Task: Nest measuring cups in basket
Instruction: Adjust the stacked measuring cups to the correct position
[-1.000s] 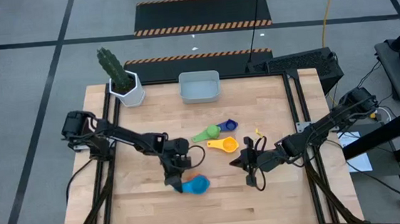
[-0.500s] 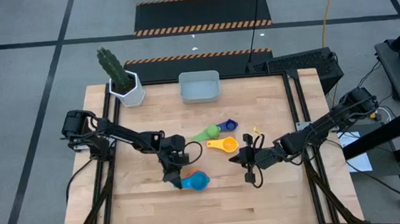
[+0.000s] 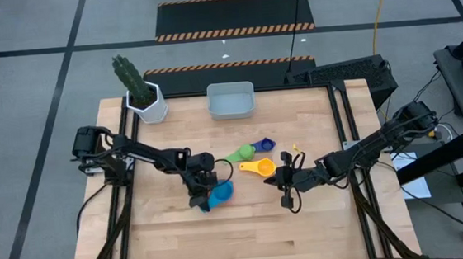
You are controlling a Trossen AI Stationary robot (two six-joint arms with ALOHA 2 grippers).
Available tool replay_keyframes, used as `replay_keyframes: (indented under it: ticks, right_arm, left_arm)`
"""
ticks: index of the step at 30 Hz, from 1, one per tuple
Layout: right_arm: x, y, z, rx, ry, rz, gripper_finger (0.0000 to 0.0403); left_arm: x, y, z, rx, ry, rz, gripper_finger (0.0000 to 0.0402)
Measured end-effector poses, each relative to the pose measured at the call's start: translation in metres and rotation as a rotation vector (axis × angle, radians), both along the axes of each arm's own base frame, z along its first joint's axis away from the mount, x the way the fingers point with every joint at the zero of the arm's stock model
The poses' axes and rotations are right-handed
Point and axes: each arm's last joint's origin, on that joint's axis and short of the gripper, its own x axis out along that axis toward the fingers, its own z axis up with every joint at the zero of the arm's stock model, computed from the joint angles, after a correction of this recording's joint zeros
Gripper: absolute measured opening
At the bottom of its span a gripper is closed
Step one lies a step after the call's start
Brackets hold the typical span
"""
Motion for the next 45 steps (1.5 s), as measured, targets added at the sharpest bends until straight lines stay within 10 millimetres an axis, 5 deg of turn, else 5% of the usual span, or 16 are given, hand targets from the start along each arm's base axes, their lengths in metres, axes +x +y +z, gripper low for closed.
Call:
replay_keyframes:
  ticks: [6,16,22,32,38,45]
  right_arm:
    - [0.0,0.0,0.0,0.005,0.0,-0.004,0.0]
    - [0.0,0.0,0.0,0.005,0.0,-0.003,0.0]
    - [0.003,-0.001,-0.008,-0.004,0.028,-0.016,0.0009]
    - [0.017,-0.018,-0.037,-0.049,0.103,-0.17,0.012]
    - [0.024,-0.021,-0.036,-0.027,0.118,-0.178,0.0192]
    - [0.062,-0.029,-0.01,-0.104,0.139,-0.19,0.0247]
  left_arm:
    - [-0.002,0.005,-0.002,0.007,0.031,0.017,0.0092]
    - [-0.008,0.008,-0.006,0.036,0.123,0.045,0.0219]
    - [-0.022,0.012,0.014,0.084,0.167,0.063,0.0254]
    - [-0.049,0.013,0.057,0.403,0.09,0.202,0.0255]
    - [-0.054,-0.014,0.074,0.65,-0.071,0.293,0.0255]
    - [-0.061,-0.058,0.075,0.817,-0.2,0.411,0.0255]
